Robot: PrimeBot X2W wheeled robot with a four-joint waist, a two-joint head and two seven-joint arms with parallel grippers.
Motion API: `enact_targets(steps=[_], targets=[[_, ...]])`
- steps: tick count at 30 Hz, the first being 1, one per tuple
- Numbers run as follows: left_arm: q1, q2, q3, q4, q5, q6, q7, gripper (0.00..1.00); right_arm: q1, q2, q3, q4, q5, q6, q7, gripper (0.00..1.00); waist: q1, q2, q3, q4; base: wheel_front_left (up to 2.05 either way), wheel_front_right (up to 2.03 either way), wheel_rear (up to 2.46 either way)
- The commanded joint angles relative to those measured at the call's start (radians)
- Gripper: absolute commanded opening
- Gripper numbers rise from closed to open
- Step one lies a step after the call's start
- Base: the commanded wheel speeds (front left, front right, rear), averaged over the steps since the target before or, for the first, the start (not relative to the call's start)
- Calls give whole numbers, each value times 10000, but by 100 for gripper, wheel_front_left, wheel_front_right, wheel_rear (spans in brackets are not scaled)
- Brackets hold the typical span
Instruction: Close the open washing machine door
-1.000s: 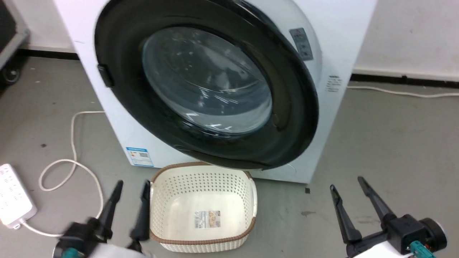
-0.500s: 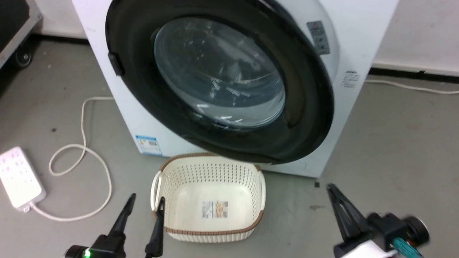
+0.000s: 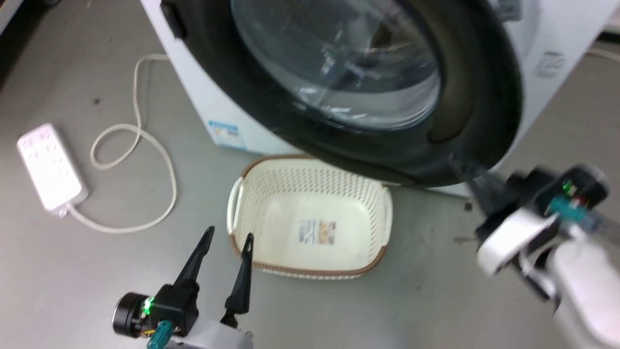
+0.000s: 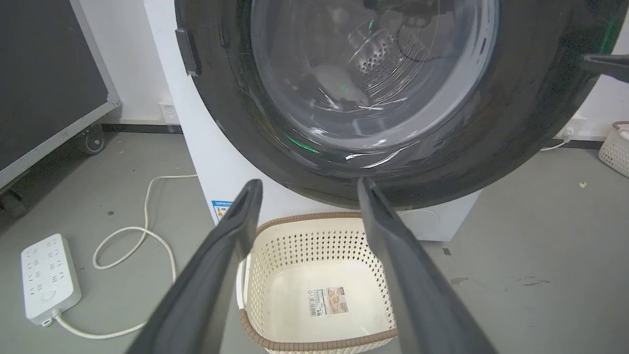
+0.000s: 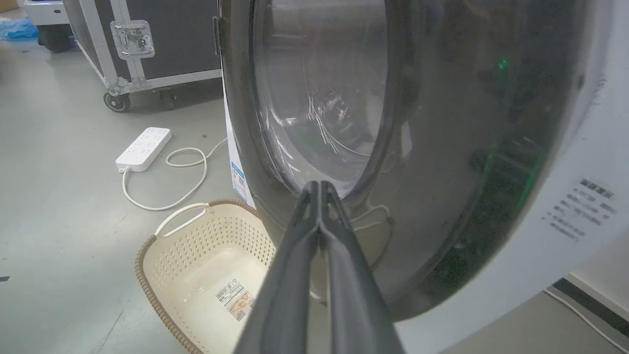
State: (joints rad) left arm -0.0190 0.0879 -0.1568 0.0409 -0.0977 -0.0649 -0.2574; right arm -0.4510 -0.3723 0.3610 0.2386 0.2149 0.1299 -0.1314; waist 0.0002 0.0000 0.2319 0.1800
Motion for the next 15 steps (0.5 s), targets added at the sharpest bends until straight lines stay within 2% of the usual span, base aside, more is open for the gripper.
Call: enact_targets(steps=[1,10,15], targets=[[-153,-35,-39,0,87,-38,-43,100,-265,-86,44,95,127,8,21,0,-2,0,368,292,0,0,0],[-639,-207,-215,0,153,-10,-43,100,-2425,-836,-35,1640,1319,8,305,0,-2,0,1032,627,0,0,0],[-781,-254,-257,-39,202,29,-43,100,-3419,-996,-316,2484,1710,8,438,0,-2,0,1270,684,0,0,0]])
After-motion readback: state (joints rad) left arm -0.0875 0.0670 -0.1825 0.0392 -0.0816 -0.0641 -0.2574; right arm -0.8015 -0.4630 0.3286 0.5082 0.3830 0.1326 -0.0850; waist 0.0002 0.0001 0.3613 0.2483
